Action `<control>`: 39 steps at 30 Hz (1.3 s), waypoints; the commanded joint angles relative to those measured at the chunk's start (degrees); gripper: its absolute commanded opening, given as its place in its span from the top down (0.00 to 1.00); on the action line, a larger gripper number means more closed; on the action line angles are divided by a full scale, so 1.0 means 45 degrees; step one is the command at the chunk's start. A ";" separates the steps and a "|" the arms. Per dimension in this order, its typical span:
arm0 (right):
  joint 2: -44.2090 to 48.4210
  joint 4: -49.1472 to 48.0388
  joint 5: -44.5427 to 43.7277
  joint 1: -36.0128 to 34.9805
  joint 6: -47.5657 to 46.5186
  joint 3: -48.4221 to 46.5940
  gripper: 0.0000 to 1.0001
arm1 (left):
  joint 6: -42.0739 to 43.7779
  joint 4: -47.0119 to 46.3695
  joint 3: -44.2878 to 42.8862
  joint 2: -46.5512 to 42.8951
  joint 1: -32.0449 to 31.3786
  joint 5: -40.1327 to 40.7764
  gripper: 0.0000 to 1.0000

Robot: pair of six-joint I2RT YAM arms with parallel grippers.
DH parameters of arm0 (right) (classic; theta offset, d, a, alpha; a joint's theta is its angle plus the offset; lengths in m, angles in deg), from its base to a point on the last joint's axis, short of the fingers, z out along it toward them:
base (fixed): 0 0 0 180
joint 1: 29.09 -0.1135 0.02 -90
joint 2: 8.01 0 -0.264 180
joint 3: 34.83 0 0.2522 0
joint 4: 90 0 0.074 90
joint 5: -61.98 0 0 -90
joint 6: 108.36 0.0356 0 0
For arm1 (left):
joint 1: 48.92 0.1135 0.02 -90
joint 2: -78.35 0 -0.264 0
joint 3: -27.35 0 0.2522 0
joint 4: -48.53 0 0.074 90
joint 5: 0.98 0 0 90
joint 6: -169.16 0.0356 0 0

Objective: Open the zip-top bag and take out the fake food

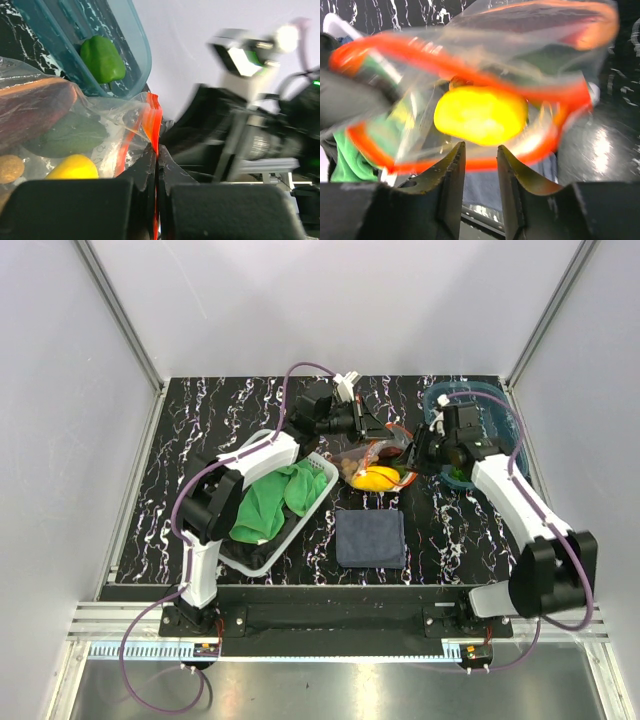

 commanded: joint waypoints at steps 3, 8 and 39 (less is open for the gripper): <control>-0.1727 -0.2773 0.1226 0.0014 0.0595 -0.0020 0.61 | -0.1276 -0.2203 0.0151 -0.0095 0.0049 -0.0018 1.00; -0.2959 -0.3148 0.1401 0.0014 0.0790 -0.0137 0.58 | -0.1393 -0.2535 0.0229 0.0178 0.0029 0.0216 1.00; -0.4425 -0.0704 0.2359 -0.0006 0.4655 -0.0529 0.24 | -0.1120 -0.2224 0.0287 0.1058 -0.0205 0.0080 1.00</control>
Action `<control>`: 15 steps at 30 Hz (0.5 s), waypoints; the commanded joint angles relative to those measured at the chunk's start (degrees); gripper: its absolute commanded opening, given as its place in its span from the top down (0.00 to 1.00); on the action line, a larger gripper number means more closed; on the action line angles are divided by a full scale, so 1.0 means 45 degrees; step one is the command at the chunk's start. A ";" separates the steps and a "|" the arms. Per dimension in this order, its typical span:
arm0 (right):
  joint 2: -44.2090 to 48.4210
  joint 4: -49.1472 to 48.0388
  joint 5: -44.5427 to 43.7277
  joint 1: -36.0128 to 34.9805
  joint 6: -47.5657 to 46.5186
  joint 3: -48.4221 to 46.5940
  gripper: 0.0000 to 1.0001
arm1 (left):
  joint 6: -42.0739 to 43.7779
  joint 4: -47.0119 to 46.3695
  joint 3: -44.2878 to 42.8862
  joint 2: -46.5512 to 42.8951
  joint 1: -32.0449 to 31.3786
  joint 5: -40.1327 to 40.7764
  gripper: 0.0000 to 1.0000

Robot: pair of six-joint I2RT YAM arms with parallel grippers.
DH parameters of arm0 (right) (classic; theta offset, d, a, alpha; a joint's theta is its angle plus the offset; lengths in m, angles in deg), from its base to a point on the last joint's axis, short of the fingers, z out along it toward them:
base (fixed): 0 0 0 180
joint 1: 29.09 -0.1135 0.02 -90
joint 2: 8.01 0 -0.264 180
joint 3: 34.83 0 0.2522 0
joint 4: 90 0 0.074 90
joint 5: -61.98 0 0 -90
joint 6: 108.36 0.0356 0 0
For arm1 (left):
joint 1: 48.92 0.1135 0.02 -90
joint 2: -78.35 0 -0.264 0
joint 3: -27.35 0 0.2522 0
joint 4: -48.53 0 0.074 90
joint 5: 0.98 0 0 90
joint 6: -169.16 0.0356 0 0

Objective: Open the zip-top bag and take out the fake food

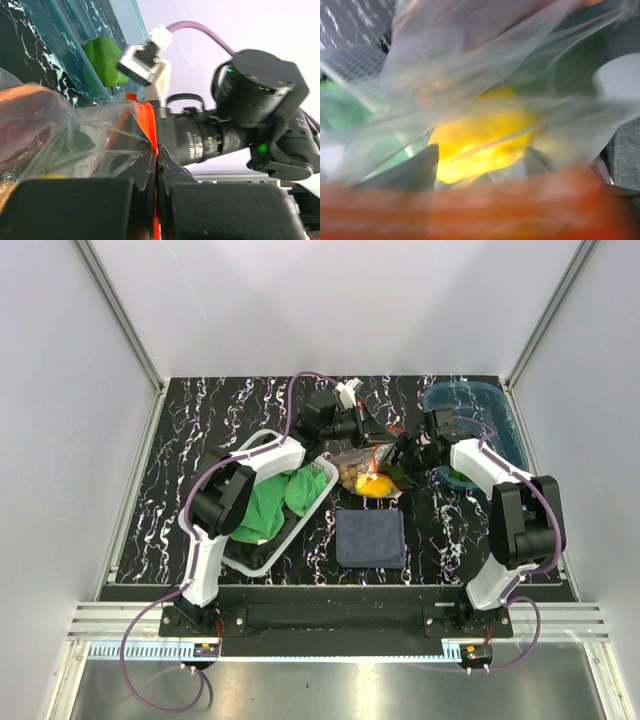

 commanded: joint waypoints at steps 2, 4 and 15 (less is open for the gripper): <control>-0.0803 -0.0940 0.0232 -0.0054 0.1477 -0.0071 0.23 | 0.0158 -0.0451 0.0244 -0.0103 -0.0166 -0.0051 1.00; -0.1153 -0.1427 0.0173 -0.0055 0.1751 -0.0012 0.23 | 0.0119 -0.0450 0.0479 -0.0143 -0.0205 -0.0031 1.00; -0.2229 -0.1586 -0.1780 -0.0542 0.1811 -0.0422 0.19 | 0.0275 -0.0216 0.0948 -0.0104 -0.0284 -0.0031 1.00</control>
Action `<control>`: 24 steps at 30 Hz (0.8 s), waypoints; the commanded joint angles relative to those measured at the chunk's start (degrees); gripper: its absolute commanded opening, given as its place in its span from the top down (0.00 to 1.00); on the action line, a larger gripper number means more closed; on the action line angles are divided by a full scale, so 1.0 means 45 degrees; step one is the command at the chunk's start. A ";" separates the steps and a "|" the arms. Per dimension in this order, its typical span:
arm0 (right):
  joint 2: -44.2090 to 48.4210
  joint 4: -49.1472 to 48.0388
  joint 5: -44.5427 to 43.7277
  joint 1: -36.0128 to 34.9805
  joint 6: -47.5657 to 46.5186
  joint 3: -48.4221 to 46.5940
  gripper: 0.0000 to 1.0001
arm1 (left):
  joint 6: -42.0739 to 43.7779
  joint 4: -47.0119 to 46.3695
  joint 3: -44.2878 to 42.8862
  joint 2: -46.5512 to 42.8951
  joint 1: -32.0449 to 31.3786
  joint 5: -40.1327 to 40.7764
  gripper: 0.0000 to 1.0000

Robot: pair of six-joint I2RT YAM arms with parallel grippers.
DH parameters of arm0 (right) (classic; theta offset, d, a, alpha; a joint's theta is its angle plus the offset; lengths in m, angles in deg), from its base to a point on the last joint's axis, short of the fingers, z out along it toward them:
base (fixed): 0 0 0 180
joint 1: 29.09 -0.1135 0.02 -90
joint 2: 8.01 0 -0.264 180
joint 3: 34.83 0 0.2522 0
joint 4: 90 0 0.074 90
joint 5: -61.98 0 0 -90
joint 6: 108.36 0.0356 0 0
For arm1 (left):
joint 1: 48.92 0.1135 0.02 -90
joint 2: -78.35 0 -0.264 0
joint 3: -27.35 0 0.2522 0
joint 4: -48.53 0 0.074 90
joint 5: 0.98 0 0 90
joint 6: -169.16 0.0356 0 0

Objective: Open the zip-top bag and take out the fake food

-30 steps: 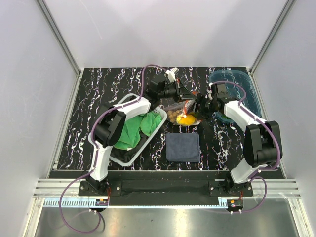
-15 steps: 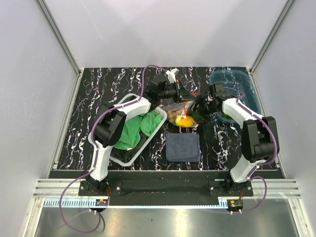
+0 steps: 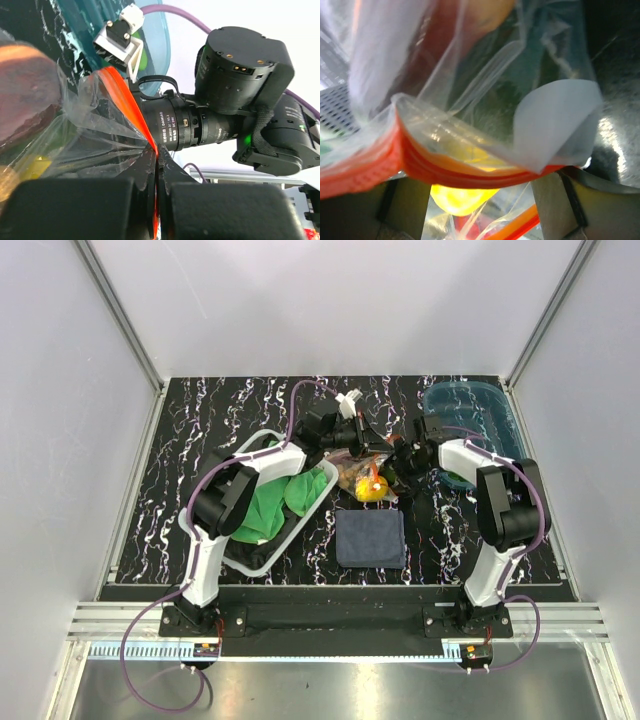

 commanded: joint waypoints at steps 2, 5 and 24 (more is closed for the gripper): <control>-0.0599 -0.0353 -0.1654 -0.0441 -0.0128 -0.0524 0.18 | 0.0144 -0.0474 0.0365 -0.0138 -0.0153 -0.0274 1.00; -0.0931 -0.0509 -0.1715 -0.0695 -0.0227 -0.0564 0.17 | 0.0241 -0.0376 0.0424 -0.0177 -0.0153 -0.0294 1.00; 0.2289 -0.1095 -0.2944 -0.0969 -0.2393 -0.0642 0.81 | 0.0807 0.0405 0.0210 -0.0723 0.0199 -0.0274 1.00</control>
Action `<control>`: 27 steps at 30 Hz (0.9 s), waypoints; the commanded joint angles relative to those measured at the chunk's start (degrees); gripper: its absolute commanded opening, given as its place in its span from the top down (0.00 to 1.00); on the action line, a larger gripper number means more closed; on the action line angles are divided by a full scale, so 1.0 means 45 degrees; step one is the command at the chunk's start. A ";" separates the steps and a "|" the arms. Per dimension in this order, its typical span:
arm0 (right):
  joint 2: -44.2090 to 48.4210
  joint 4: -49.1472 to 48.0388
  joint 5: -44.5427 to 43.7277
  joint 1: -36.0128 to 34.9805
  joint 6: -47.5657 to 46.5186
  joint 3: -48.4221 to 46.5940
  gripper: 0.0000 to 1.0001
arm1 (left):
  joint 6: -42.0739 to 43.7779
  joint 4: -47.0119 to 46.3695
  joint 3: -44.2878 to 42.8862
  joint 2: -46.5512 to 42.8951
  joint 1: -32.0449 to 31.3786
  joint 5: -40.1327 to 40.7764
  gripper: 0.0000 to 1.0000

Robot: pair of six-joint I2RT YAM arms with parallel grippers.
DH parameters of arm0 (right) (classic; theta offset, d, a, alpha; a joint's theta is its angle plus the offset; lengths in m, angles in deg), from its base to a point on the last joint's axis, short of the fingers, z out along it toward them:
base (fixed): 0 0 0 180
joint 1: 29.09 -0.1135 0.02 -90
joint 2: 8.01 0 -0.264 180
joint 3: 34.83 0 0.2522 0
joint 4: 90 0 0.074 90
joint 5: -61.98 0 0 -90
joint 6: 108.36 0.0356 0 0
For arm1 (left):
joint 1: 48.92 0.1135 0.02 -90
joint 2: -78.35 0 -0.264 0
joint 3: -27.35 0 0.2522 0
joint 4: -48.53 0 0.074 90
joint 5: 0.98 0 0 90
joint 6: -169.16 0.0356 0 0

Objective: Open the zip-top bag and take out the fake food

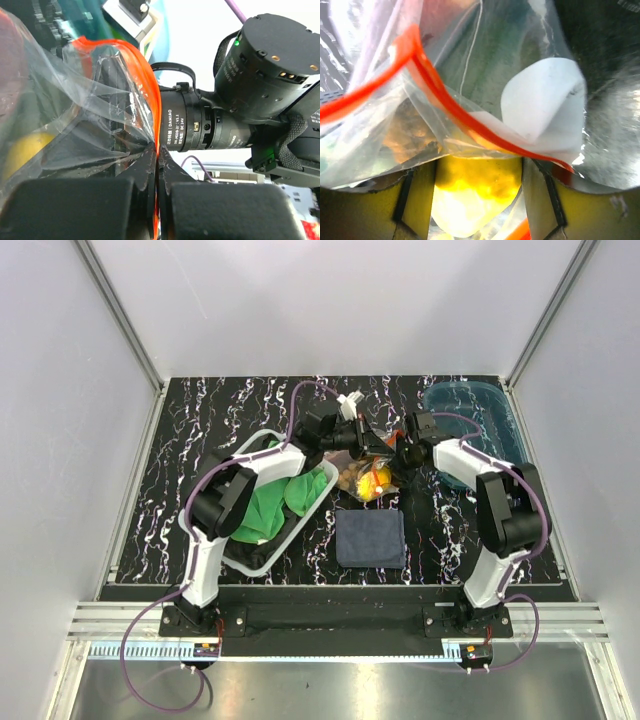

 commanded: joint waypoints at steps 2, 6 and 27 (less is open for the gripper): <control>0.2461 -0.0183 -0.1237 -0.0128 -0.1774 -0.0510 0.83 | 0.0429 0.0343 -0.0150 -0.0583 0.0238 0.0017 1.00; 0.3205 0.0113 -0.2329 -0.0128 -0.2594 -0.0511 0.88 | 0.0234 0.0245 -0.0266 -0.0661 0.0258 0.0037 1.00; 0.5316 -0.0845 -0.2647 -0.0109 -0.3749 0.0954 0.97 | 0.0935 0.1161 -0.0578 -0.1910 0.0843 0.0525 1.00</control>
